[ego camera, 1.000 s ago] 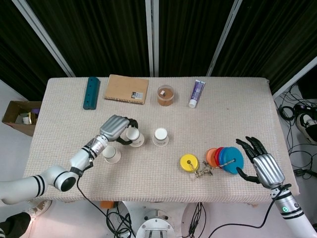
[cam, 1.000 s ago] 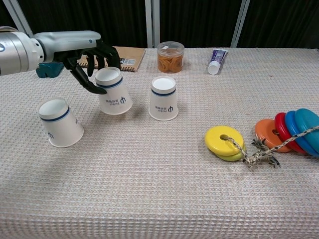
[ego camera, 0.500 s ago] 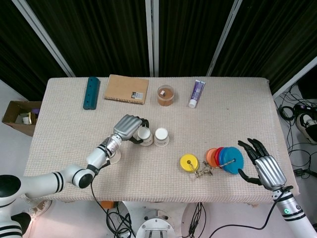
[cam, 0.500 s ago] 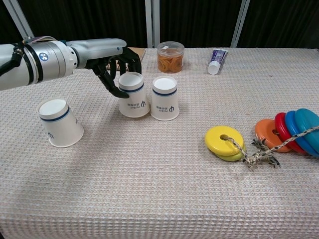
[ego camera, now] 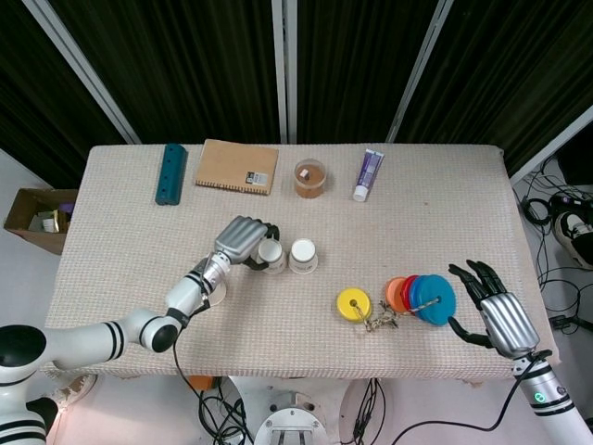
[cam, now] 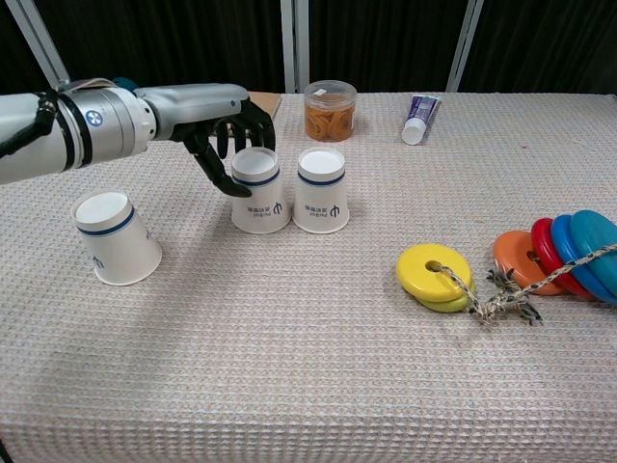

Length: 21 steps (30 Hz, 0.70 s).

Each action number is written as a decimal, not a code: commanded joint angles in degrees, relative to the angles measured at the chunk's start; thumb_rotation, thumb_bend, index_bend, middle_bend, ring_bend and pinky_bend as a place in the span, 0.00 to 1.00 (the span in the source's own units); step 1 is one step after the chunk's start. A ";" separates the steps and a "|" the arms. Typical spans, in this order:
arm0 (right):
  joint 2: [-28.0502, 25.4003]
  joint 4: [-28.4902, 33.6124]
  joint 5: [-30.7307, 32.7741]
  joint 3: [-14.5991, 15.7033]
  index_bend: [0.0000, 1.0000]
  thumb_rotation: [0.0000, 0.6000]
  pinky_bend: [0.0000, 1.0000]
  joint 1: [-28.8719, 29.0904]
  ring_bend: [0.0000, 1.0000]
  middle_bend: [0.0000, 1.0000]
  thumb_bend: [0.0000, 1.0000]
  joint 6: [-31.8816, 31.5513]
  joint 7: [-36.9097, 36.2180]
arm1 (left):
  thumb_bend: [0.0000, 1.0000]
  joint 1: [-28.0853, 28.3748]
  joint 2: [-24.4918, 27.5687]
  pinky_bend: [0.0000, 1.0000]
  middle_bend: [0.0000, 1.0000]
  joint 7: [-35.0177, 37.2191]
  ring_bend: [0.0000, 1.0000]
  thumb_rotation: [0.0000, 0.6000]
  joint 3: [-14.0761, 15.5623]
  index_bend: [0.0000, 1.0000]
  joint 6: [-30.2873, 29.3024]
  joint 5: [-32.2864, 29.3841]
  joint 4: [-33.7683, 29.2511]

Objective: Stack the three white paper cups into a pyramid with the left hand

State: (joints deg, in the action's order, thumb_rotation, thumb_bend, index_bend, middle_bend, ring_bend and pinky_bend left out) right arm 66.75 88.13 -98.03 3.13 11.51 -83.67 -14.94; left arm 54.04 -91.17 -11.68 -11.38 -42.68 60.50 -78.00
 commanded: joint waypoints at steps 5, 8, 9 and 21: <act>0.08 -0.21 0.20 -0.06 0.06 1.00 0.07 -0.27 0.00 0.18 0.29 -0.19 -0.17 | 0.16 0.07 -0.42 0.37 0.34 -0.02 0.33 1.00 0.16 0.40 -0.41 -0.18 0.23; 0.11 -0.33 0.29 -0.14 0.06 1.00 0.07 -0.31 0.00 0.18 0.29 -0.18 -0.33 | 0.13 0.14 -0.44 0.36 0.32 -0.25 0.31 1.00 0.20 0.36 -0.72 -0.13 0.20; 0.11 -0.35 0.33 -0.18 0.06 1.00 0.07 -0.29 0.00 0.18 0.29 -0.14 -0.38 | 0.12 0.12 -0.48 0.36 0.31 -0.41 0.30 1.00 0.25 0.36 -0.94 -0.12 0.19; 0.27 -0.68 -0.17 -0.24 0.06 1.00 0.07 -0.33 0.00 0.18 0.29 -0.49 -1.02 | 0.09 -0.55 0.73 0.33 0.23 -3.57 0.24 1.00 1.00 0.27 -3.14 -1.65 -2.09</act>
State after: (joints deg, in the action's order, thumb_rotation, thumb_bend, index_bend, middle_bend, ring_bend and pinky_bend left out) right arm 67.03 87.45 -98.18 2.88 11.18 -84.16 -15.94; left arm 53.73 -90.89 -14.71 -10.55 -45.28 59.05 -79.46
